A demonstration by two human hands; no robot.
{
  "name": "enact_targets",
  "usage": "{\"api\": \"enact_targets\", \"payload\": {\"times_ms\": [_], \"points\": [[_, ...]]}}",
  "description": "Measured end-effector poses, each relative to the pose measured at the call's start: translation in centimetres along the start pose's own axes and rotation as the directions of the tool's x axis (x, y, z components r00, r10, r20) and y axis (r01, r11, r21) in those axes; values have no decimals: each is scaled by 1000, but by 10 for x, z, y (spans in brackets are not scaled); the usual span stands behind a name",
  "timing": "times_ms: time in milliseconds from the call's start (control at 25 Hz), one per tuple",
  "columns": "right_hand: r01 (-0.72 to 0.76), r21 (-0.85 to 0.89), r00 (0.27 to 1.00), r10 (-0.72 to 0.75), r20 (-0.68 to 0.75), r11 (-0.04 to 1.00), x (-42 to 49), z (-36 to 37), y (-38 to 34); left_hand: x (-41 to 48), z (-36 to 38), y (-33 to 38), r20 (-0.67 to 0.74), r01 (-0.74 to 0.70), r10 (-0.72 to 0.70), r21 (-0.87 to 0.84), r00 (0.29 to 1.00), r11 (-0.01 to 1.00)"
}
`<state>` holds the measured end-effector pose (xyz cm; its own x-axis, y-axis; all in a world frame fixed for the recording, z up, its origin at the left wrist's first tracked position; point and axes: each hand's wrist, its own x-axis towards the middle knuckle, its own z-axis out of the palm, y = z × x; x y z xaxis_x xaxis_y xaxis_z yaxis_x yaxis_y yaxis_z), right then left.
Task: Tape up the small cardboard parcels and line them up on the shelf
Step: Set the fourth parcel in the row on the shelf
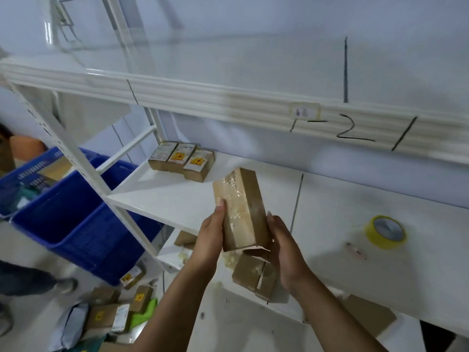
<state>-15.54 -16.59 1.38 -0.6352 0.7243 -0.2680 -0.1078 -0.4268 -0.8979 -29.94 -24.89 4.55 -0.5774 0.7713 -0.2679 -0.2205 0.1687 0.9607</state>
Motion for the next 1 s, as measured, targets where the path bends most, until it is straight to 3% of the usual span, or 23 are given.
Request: {"api": "enact_targets", "payload": {"times_ms": [80,160,240,360,440,560,680,880,1000], "points": [[-82,171,996,74,48,982,12,29,14,17,-24,1,-20,-11,12,41,1000,999],[-54,221,998,56,-4,974,21,55,21,33,-39,1,-115,-46,56,88,992,995],[23,66,989,-13,-144,998,31,74,23,46,-52,-1,-167,-81,94,82,982,993],[56,-349,954,-153,-258,935,47,83,22,64,-66,-7,14,-107,107,-11,994,994],[118,-371,938,-226,-262,921,65,80,22,83,-72,-7,98,-107,111,-52,989,993],[189,-315,941,-263,-214,930,89,70,17,121,-75,-10,96,-61,73,-120,993,991],[154,-294,966,-206,-157,943,112,63,13,154,-76,-8,73,-39,46,-92,996,995],[117,-415,951,-222,-214,902,168,69,15,211,-76,-7,-50,57,-63,-116,997,992],[66,-492,941,-217,-258,868,203,77,19,236,-81,-11,-95,40,-43,-32,995,999]]}}
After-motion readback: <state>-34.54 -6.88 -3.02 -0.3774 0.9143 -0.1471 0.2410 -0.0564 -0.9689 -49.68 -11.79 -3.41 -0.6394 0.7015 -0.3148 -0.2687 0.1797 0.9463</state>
